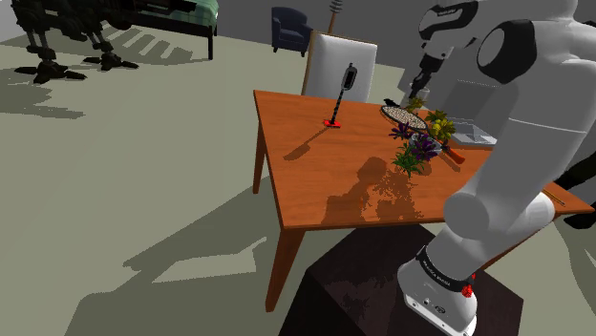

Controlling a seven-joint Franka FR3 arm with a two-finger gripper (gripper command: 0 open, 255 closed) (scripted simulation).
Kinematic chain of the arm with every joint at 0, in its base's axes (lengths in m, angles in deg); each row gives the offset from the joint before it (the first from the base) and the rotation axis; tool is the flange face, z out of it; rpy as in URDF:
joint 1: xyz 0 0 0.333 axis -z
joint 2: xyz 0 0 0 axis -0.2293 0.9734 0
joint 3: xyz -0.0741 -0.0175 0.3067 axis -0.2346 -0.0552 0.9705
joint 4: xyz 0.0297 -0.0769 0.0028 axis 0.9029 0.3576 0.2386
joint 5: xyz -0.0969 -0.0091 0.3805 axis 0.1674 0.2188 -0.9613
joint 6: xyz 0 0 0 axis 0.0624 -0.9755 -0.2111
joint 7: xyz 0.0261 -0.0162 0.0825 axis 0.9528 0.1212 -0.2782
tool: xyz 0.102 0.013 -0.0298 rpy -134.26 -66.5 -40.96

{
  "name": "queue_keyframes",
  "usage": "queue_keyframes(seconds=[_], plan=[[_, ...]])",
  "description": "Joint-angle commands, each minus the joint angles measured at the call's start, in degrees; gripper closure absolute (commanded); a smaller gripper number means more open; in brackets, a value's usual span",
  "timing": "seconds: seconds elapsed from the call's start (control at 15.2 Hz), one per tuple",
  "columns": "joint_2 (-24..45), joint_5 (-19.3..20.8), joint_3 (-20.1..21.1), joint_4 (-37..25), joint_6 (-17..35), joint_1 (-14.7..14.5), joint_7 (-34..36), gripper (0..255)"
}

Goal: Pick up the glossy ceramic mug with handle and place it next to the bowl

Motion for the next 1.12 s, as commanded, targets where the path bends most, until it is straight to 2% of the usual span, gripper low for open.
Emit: queue_keyframes(seconds=[0.0, 1.06], plan=[[1.9, -1.1, -0.7, -2.4, -0.8, 2.1, -2.9, 255], [3.5, -2.3, -0.3, 7.0, 10.0, 2.2, -4.3, 255]])
